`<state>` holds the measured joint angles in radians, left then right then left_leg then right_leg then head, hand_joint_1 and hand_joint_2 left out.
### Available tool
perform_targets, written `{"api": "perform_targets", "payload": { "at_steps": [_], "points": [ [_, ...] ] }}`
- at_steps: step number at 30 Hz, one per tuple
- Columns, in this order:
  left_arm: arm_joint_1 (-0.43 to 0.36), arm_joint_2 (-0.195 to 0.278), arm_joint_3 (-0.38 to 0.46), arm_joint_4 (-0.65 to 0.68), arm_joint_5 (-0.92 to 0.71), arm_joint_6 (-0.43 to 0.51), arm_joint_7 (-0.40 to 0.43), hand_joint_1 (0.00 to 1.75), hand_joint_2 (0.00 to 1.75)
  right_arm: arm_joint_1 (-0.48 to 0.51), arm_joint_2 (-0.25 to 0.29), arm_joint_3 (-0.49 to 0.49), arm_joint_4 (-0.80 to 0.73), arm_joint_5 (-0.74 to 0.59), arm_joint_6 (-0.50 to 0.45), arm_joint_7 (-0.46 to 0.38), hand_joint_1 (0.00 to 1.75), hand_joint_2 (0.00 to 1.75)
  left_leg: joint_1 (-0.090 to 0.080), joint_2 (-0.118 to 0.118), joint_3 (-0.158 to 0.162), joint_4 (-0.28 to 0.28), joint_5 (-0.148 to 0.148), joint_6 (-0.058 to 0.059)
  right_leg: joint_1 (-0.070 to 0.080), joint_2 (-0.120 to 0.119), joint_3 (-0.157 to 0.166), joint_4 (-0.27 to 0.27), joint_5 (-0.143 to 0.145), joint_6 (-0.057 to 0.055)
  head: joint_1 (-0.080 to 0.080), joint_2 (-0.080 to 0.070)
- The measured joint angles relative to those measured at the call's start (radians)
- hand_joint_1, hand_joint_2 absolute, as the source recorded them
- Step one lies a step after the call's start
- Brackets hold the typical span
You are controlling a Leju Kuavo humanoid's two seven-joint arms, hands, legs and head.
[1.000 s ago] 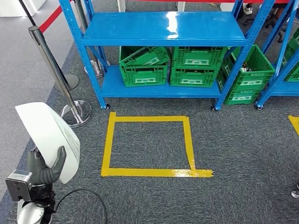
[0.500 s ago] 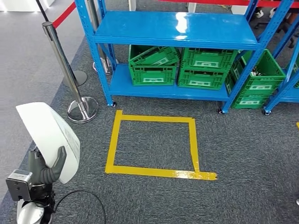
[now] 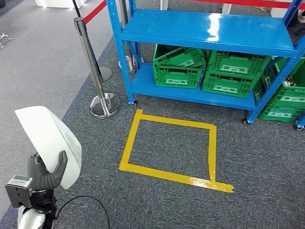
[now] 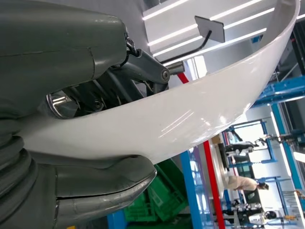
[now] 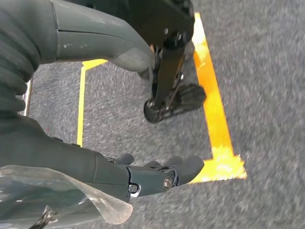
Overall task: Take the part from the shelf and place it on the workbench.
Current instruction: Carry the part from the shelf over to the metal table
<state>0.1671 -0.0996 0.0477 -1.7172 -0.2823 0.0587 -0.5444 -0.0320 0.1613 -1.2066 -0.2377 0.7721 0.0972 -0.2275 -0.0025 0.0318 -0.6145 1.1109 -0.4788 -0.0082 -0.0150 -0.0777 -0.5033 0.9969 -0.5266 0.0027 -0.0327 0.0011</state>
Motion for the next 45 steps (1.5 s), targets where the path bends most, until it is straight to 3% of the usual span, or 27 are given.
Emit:
{"api": "perform_targets", "payload": {
  "at_steps": [2,3,5,7,9,11,12,14,16,18,20,22,24,26,27,28,29,31,33,35,36,38,40,41,42,43,45],
  "points": [
    [-0.002,0.000,0.000,0.000,0.000,0.000,0.000,1.75,1.75,-0.002,0.000,0.000,0.000,0.000,0.000,0.000,0.00,1.75,-0.011,0.036,0.045,-0.091,0.020,0.014,0.004,-0.017,0.002,0.000,-0.004,0.007,0.000,0.000],
    [-0.002,0.000,0.000,0.000,0.000,0.000,0.000,1.75,1.75,-0.002,0.000,0.000,0.000,0.000,0.000,0.000,0.00,1.75,-0.016,0.042,0.047,-0.101,0.016,0.019,0.006,-0.027,0.002,0.000,-0.006,0.012,0.000,0.000],
    [0.000,0.000,0.000,0.000,0.000,0.000,0.000,1.75,1.75,-0.003,0.000,0.000,0.000,0.000,0.000,0.000,0.00,1.75,-0.014,0.019,0.043,-0.106,0.021,0.028,0.005,-0.037,0.005,-0.001,-0.011,0.023,0.000,0.000],
    [-0.001,0.000,0.001,0.000,0.000,0.000,0.000,1.75,1.75,-0.004,0.000,0.000,0.000,0.000,0.000,-0.001,0.00,1.75,-0.008,-0.002,0.044,-0.115,0.027,0.040,0.003,0.004,-0.011,0.036,-0.042,0.032,0.002,0.000],
    [-0.003,-0.001,0.001,-0.001,0.001,0.000,0.000,1.75,1.75,-0.002,0.000,0.000,0.000,0.000,0.000,-0.001,0.00,1.75,-0.005,-0.023,0.041,-0.117,0.031,0.048,0.001,0.058,-0.066,0.153,-0.105,0.034,0.005,0.000],
    [-0.002,-0.002,0.000,0.000,0.001,0.000,0.000,1.75,1.75,0.001,0.000,0.000,0.000,0.000,0.000,0.000,0.00,1.75,-0.006,-0.047,0.037,-0.117,0.033,0.051,0.002,0.074,-0.128,0.272,-0.146,0.034,0.006,0.000],
    [-0.002,-0.002,0.000,0.000,0.001,0.000,0.000,1.75,1.75,0.002,0.000,0.000,0.000,0.000,0.000,0.000,0.00,1.75,-0.007,-0.061,0.037,-0.116,0.033,0.051,0.002,0.076,-0.138,0.285,-0.137,0.034,0.006,0.000],
    [-0.001,-0.002,0.000,0.000,0.001,0.000,0.000,1.75,1.75,0.002,0.000,0.000,0.000,0.000,0.000,0.000,0.00,1.75,-0.007,-0.089,0.038,-0.112,0.034,0.049,0.001,0.087,-0.100,0.191,-0.066,0.031,0.006,0.000],
    [-0.001,-0.002,0.000,0.000,0.001,0.000,0.000,1.75,1.75,0.001,0.000,0.000,0.000,0.000,0.000,0.000,0.00,1.75,-0.006,-0.113,0.033,-0.103,0.032,0.043,-0.003,0.134,-0.042,0.060,-0.010,0.028,0.005,0.000],
    [-0.002,-0.003,0.000,0.000,0.001,0.000,0.000,1.75,1.75,0.001,0.000,0.000,0.000,0.000,0.000,0.000,0.00,1.75,-0.005,-0.135,0.023,-0.097,0.035,0.031,-0.005,0.165,-0.018,0.014,-0.004,0.026,0.004,0.000],
    [0.000,-0.002,0.000,-0.001,0.000,0.000,0.000,1.75,1.75,0.001,0.002,0.000,0.000,0.000,0.000,0.000,0.00,1.75,-0.002,-0.155,0.015,-0.096,0.041,0.018,-0.005,0.146,-0.014,0.010,0.000,0.018,0.004,0.000],
    [0.001,-0.001,0.000,-0.001,0.000,0.000,0.000,1.75,1.75,0.000,0.005,0.000,0.000,0.000,0.000,0.000,0.00,1.75,-0.005,-0.122,0.000,-0.068,0.022,0.007,-0.008,0.119,-0.011,0.004,0.005,0.006,-0.002,0.000],
    [-0.001,0.000,0.000,-0.001,0.000,0.001,0.000,1.75,1.75,0.001,0.006,0.000,0.000,0.000,0.000,-0.001,0.00,1.75,-0.004,-0.061,-0.048,0.041,-0.038,-0.003,-0.008,0.090,-0.009,0.001,0.006,-0.002,-0.009,0.000],
    [0.000,0.000,0.000,-0.001,0.000,0.000,0.000,1.75,1.75,0.003,0.006,-0.001,0.000,0.000,-0.001,-0.001,0.00,1.75,0.003,-0.042,-0.108,0.172,-0.090,-0.011,-0.006,0.060,-0.008,0.002,0.004,-0.003,-0.010,0.000],
    [0.001,0.000,0.000,-0.001,0.000,0.000,0.000,1.75,1.75,0.003,0.006,-0.001,0.000,0.000,-0.001,0.000,0.00,1.75,0.005,-0.040,-0.119,0.198,-0.091,-0.012,-0.005,0.046,-0.007,0.002,0.002,-0.003,-0.011,0.000],
    [0.002,0.000,0.000,-0.001,0.000,0.000,0.000,1.75,1.75,0.003,0.006,-0.001,0.000,0.000,0.000,0.000,0.00,1.75,0.007,-0.038,-0.108,0.180,-0.072,-0.012,-0.005,0.034,-0.005,0.002,0.000,-0.003,-0.011,0.000],
    [0.002,0.000,0.000,-0.001,0.000,0.000,0.000,1.75,1.75,0.002,0.006,-0.001,0.000,0.000,0.000,0.000,0.00,1.75,0.007,-0.031,-0.077,0.121,-0.038,-0.010,-0.005,0.022,-0.001,0.002,-0.002,-0.001,-0.011,0.000],
    [0.001,0.000,0.000,-0.001,0.000,0.000,0.000,1.75,1.75,0.000,0.006,-0.001,0.000,0.000,0.000,0.000,0.00,1.75,-0.002,0.010,-0.001,-0.024,0.016,0.002,-0.003,0.001,0.006,0.001,-0.009,0.004,-0.011,0.000],
    [0.000,0.000,0.000,-0.001,0.000,0.000,0.000,1.75,1.75,-0.001,0.007,0.000,0.000,0.000,0.000,0.000,0.00,1.75,-0.013,0.039,0.031,-0.091,0.027,0.015,0.001,-0.016,0.009,0.001,-0.014,0.014,-0.010,0.000],
    [0.001,0.000,0.000,-0.002,0.000,0.000,0.000,1.75,1.75,-0.002,0.007,-0.001,0.000,0.000,0.000,0.000,0.00,1.75,-0.016,0.022,0.029,-0.097,0.026,0.025,0.003,-0.036,0.016,-0.004,-0.017,0.025,-0.009,0.000],
    [0.002,0.000,0.000,-0.002,0.000,0.000,0.000,1.75,1.75,-0.003,0.007,-0.001,0.000,0.000,0.000,0.000,0.00,1.75,-0.014,0.012,0.031,-0.102,0.028,0.030,0.003,-0.033,0.019,-0.004,-0.022,0.031,-0.009,0.000],
    [0.001,0.000,0.001,-0.003,0.000,0.001,-0.001,1.75,1.75,-0.004,0.007,-0.001,0.000,0.000,0.000,-0.001,0.00,1.75,-0.007,-0.009,0.036,-0.113,0.033,0.042,0.001,0.012,0.000,0.041,-0.056,0.038,-0.005,0.000],
    [-0.001,-0.001,0.001,-0.003,0.001,0.001,-0.001,1.75,1.75,-0.003,0.007,-0.001,0.000,0.000,0.000,-0.001,0.00,1.75,-0.004,-0.029,0.035,-0.115,0.036,0.049,0.000,0.065,-0.066,0.171,-0.118,0.039,-0.001,0.000],
    [-0.001,-0.001,0.000,-0.003,0.001,0.001,-0.001,1.75,1.75,-0.001,0.007,-0.001,0.000,0.000,0.000,0.000,0.00,1.75,-0.005,-0.042,0.034,-0.115,0.036,0.050,0.000,0.074,-0.104,0.240,-0.141,0.039,0.000,0.000],
    [0.000,-0.001,0.000,-0.003,0.001,0.000,-0.001,1.75,1.75,0.001,0.007,-0.001,0.000,0.000,0.000,0.000,0.00,1.75,-0.006,-0.055,0.034,-0.114,0.036,0.051,0.000,0.076,-0.131,0.284,-0.146,0.039,0.000,0.000],
    [0.001,-0.001,0.000,-0.003,0.001,0.000,0.000,1.75,1.75,0.002,0.006,-0.001,0.000,0.000,0.000,0.000,0.00,1.75,-0.007,-0.068,0.035,-0.113,0.036,0.051,0.000,0.077,-0.141,0.287,-0.128,0.038,0.000,0.000],
    [0.002,-0.001,0.000,-0.002,0.001,0.000,0.000,1.75,1.75,0.002,0.006,-0.001,0.000,0.000,0.000,0.000,0.00,1.75,-0.007,-0.095,0.036,-0.110,0.035,0.049,0.000,0.093,-0.106,0.178,-0.046,0.033,0.000,0.000]
  ]
}}
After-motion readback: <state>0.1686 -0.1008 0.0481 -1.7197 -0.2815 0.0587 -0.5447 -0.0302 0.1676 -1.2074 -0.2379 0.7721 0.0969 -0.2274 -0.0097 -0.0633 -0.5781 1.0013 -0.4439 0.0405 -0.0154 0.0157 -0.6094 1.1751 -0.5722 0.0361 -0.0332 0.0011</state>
